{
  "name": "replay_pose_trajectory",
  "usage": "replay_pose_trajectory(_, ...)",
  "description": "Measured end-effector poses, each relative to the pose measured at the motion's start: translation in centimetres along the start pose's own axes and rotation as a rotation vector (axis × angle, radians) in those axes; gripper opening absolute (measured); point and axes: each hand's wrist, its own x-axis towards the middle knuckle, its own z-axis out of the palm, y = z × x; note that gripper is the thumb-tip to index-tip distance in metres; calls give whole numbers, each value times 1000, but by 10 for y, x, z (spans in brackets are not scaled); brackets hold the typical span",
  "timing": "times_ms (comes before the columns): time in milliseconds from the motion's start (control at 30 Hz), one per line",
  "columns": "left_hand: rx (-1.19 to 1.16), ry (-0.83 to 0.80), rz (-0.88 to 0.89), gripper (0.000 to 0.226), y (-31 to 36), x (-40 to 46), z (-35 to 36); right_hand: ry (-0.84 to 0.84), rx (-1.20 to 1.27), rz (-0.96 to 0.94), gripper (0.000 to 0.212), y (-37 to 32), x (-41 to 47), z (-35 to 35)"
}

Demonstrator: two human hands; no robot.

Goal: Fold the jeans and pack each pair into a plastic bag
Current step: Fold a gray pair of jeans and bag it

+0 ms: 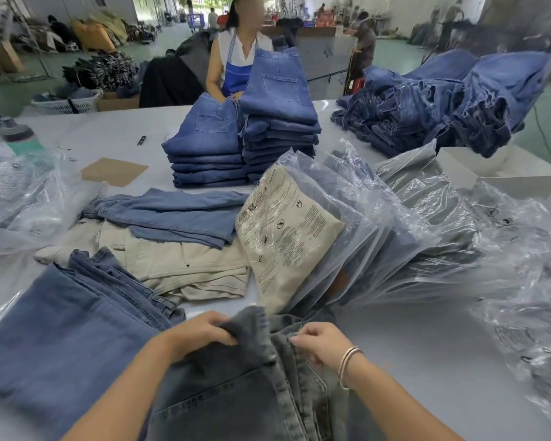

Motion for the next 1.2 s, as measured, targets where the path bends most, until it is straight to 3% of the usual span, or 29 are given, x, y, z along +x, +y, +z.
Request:
replay_pose_trajectory(67,-254,63,73,20,5,-13,-18,-50,134,-45,28,-17,-6,-22)
replay_pose_trajectory(133,-291,45,102,23,12,-13,-22,-38,132,-78,26,-27,-5,-35)
replay_pose_trajectory(200,-28,92,78,21,14,5,-6,33,133,-46,16,-24,6,-32)
replay_pose_trajectory(233,249,169,15,35,9,20,2,84,161,0,9,-18,11,-27)
replay_pose_trajectory(300,790,330,-171,91,-10,42,26,156,204,112,10,1,15,-12)
replay_pose_trajectory(333,902,356,-229,109,-24,49,36,157,220,164,17,13,13,-4)
replay_pose_trajectory(400,932,383,-261,119,-51,58,49,157,189,231,32,35,-1,11)
replay_pose_trajectory(500,1051,482,-207,117,-71,60,51,143,-101,226,54,64,-29,34)
replay_pose_trajectory(600,1106,536,-122,113,-71,53,54,71,-299,244,56,76,-40,47)
replay_pose_trajectory(667,1060,575,-74,107,-65,46,60,6,-305,199,46,73,-37,49)
replay_pose_trajectory(733,952,714,1,92,-59,38,72,-8,-136,168,29,63,-34,48)
replay_pose_trajectory(833,591,903,50,67,-49,23,111,58,23,178,33,56,-27,47)
replay_pose_trajectory(933,236,733,-147,77,-45,15,166,42,23,140,28,54,-19,48)
replay_pose_trajectory(1033,51,740,-211,61,-42,11,184,-11,46,-63,28,50,-19,55)
replay_pose_trajectory(1100,-75,834,-157,54,-42,3,179,-10,61,-184,28,45,-21,58)
replay_pose_trajectory(1200,-189,963,95,53,-30,-21,172,131,127,-280,29,42,-16,43)
